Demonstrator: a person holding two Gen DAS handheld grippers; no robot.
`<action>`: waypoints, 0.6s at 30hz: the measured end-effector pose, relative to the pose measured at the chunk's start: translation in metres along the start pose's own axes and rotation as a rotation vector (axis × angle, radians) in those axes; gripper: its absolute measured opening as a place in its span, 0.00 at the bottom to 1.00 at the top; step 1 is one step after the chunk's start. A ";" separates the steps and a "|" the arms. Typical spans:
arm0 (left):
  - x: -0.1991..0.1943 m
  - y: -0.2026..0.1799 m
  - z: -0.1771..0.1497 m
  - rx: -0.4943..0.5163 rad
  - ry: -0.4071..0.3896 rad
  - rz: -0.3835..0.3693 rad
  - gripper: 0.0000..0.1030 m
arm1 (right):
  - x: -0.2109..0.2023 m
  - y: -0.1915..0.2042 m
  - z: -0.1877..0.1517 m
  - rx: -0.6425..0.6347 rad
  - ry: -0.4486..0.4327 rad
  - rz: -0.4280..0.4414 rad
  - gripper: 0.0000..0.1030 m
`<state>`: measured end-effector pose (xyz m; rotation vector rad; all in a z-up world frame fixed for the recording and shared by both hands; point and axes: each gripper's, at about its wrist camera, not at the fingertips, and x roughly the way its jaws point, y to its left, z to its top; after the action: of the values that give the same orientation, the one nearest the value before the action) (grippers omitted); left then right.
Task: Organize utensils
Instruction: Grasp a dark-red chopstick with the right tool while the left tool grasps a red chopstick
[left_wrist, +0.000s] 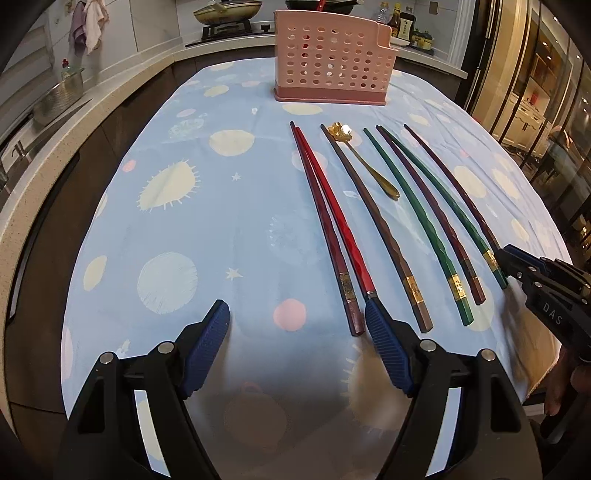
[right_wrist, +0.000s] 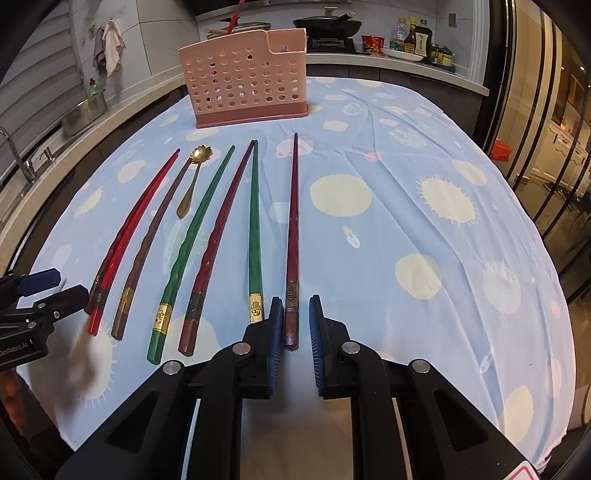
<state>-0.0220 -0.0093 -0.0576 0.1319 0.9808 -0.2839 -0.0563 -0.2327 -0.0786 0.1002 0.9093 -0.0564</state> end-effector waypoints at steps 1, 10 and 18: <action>0.000 -0.001 0.000 0.000 0.002 -0.002 0.70 | 0.000 0.000 -0.001 -0.002 0.000 0.000 0.11; 0.002 -0.005 -0.005 -0.002 0.016 -0.029 0.66 | -0.005 -0.002 -0.008 0.011 -0.005 0.005 0.06; 0.004 -0.001 -0.003 -0.018 0.017 -0.029 0.54 | -0.007 -0.002 -0.010 0.015 -0.002 0.010 0.06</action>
<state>-0.0231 -0.0098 -0.0625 0.1044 1.0023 -0.3009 -0.0688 -0.2333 -0.0794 0.1186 0.9063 -0.0544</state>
